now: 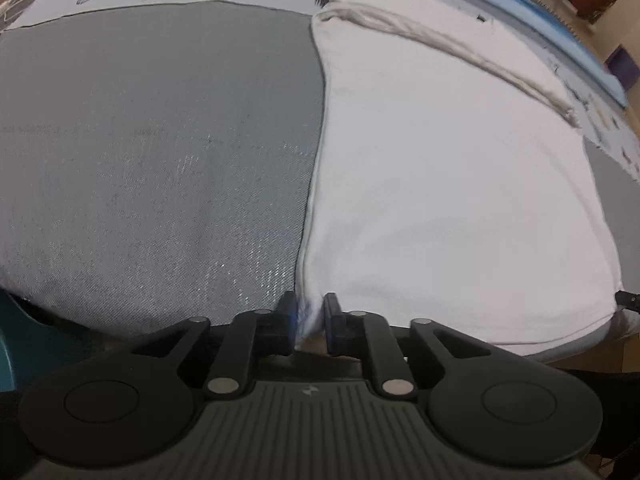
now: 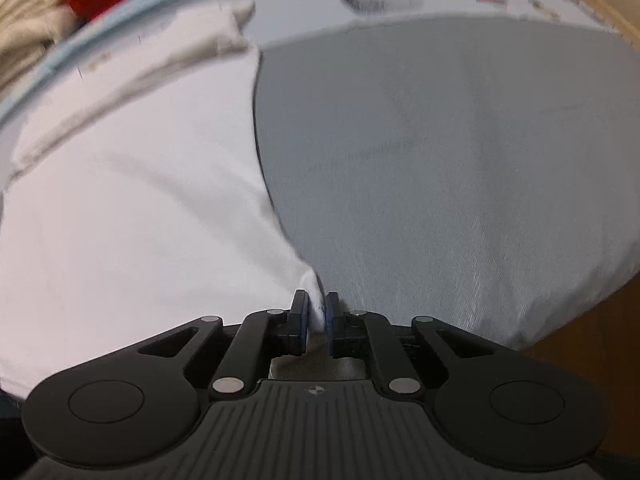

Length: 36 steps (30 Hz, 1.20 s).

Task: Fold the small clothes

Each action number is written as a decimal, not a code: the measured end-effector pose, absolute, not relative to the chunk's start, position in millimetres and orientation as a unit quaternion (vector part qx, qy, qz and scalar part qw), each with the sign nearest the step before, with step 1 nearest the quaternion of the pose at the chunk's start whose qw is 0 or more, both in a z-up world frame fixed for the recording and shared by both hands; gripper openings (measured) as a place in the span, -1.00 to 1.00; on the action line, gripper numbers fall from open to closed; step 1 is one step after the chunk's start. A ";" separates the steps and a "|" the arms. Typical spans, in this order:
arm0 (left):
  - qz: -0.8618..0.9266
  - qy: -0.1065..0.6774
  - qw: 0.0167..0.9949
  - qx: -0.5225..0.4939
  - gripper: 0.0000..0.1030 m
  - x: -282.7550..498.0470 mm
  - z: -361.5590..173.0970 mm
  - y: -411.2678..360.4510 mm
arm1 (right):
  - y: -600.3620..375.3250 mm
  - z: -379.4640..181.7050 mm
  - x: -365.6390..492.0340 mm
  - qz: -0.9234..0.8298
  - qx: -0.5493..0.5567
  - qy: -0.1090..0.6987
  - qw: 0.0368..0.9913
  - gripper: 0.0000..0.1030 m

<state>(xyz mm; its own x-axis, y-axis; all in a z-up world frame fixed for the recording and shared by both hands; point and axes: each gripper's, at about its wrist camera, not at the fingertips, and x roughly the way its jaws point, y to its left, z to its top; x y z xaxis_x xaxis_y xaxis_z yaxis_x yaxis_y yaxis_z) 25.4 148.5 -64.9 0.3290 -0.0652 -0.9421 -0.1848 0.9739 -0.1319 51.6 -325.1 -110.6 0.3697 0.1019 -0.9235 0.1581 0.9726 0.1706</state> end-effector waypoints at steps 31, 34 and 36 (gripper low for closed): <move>-0.091 0.407 0.908 -0.051 -0.88 -71.5 152.8 167.5 | -371.7 86.8 -54.9 0.118 0.192 0.343 0.912 -0.89; -0.086 0.400 0.909 -0.077 -0.88 -59.3 148.7 177.0 | -381.8 100.9 -62.0 0.123 0.198 0.325 0.917 -0.89; -0.066 0.406 0.908 -0.084 -0.88 -38.8 135.9 179.2 | -384.1 97.4 -48.8 0.121 0.206 0.327 0.914 -0.89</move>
<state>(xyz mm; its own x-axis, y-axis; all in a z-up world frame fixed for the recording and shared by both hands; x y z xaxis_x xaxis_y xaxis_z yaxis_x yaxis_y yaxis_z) -38.8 179.2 135.9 0.6618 -0.1888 -0.7255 0.0517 0.9769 -0.2071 -48.8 -384.1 97.4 0.7569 0.3554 -0.5485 -0.0864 0.8863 0.4550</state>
